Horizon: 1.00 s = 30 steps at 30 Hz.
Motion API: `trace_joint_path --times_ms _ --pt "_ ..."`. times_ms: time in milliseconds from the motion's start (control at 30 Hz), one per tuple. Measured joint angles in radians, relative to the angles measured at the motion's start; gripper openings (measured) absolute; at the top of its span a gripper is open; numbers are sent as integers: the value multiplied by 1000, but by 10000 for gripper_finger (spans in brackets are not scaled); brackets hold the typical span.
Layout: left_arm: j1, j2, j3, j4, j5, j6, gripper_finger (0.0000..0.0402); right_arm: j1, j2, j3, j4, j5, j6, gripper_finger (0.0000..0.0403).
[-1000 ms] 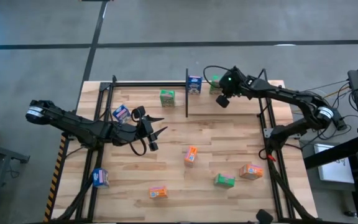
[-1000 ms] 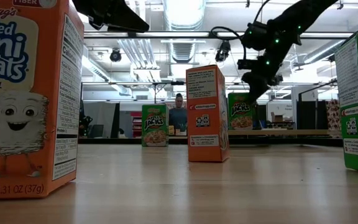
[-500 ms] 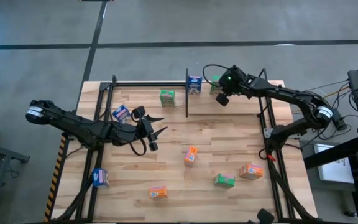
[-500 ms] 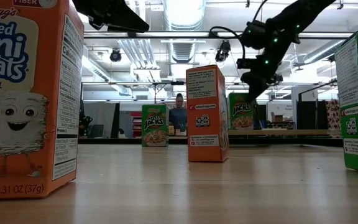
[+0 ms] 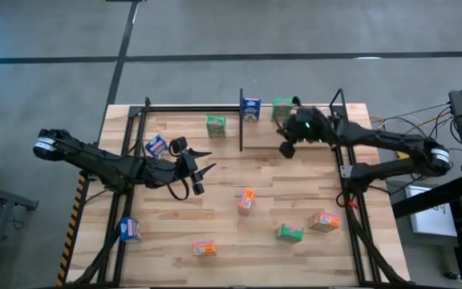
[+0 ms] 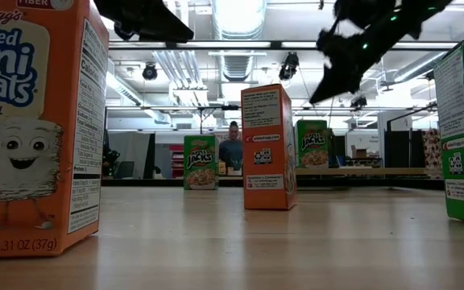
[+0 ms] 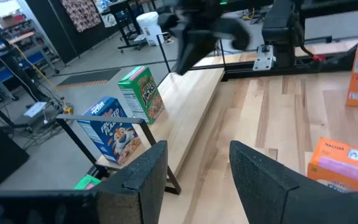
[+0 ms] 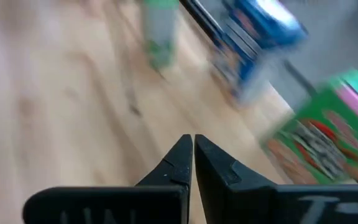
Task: Stack cereal on shelf
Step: Put the center orange cereal box on the shelf
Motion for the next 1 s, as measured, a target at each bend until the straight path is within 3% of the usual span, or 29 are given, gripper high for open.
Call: trace_joint_path --times_ms 233,367,600,767,867,1000 --pt "0 0 5 -2 -2 -112 157 196 -127 -207 361 -1 9 9" --pt "-2 0 12 -4 0 -138 157 263 -150 -270 455 0 14 9" --pt "-14 9 12 -4 88 -186 157 367 -147 -275 449 -4 4 9" --pt "-25 25 11 -8 96 -220 157 427 -135 -207 396 -22 10 12" --pt "-32 42 11 -31 97 -236 157 446 -120 -142 272 -27 10 33" --pt "-32 54 10 -28 99 -213 157 446 -78 -46 133 -28 1 89"
